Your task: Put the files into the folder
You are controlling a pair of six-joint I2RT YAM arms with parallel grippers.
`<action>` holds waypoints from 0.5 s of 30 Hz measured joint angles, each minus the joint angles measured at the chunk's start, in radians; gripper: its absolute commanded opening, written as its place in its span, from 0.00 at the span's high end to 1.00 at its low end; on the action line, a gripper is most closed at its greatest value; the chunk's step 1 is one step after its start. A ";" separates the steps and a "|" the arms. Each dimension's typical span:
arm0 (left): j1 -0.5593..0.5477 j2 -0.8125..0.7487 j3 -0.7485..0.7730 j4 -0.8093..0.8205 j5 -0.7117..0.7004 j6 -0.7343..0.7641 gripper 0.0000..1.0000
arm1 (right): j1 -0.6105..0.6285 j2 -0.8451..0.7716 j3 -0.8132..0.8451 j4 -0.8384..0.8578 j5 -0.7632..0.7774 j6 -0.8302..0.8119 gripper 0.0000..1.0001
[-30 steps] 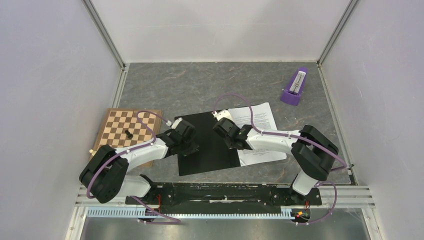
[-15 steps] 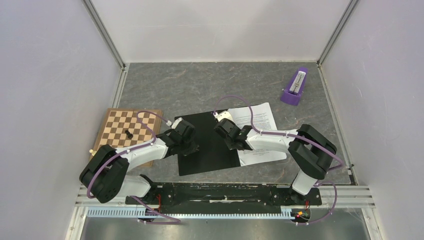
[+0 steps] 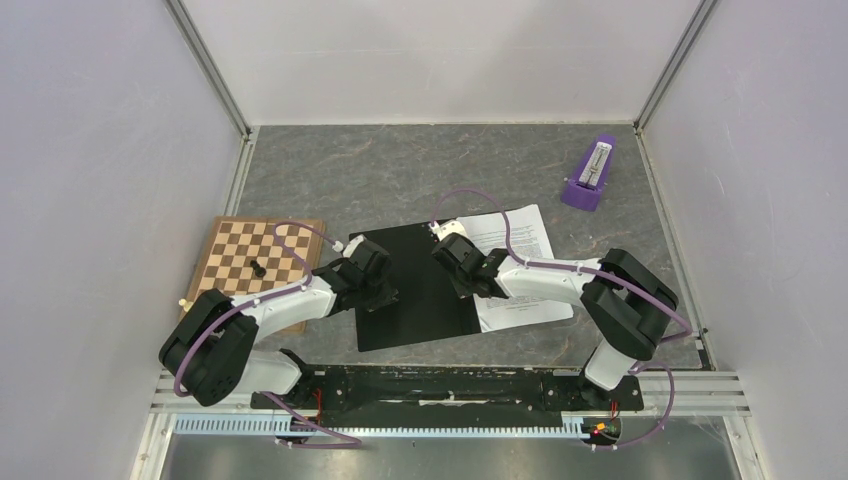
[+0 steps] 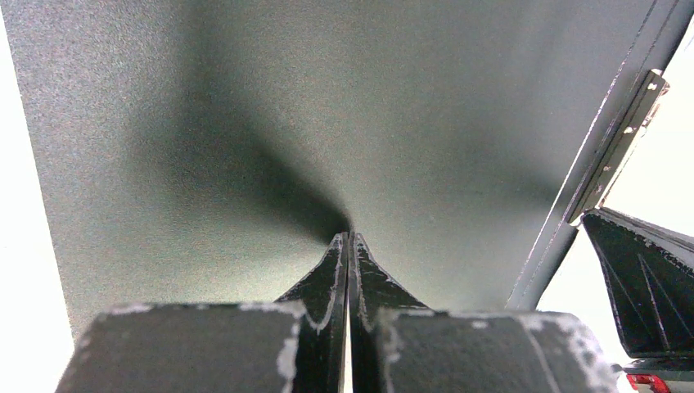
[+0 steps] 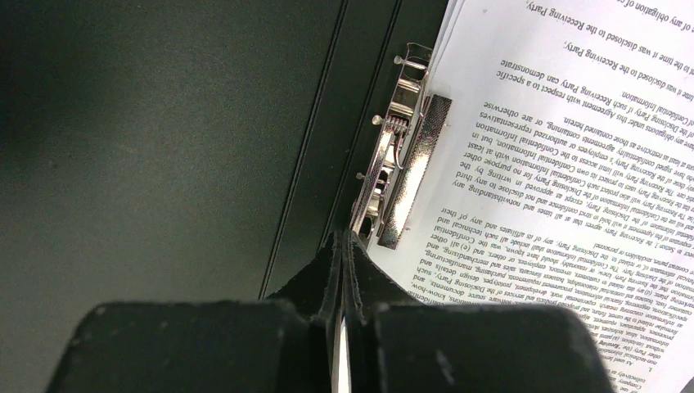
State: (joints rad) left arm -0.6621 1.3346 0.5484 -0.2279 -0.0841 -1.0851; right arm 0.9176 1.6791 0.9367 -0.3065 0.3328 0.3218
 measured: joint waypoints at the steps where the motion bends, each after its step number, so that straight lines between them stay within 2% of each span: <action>1: 0.000 0.000 0.000 0.000 0.000 0.000 0.98 | 0.000 0.000 0.001 -0.001 0.000 0.000 1.00; 15: 0.000 0.000 0.000 -0.001 0.000 0.000 0.97 | -0.006 0.009 0.026 -0.032 -0.012 0.000 1.00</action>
State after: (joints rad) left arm -0.6621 1.3350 0.5488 -0.2287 -0.0845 -1.0851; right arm 0.9119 1.6882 0.9623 -0.3386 0.3206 0.3218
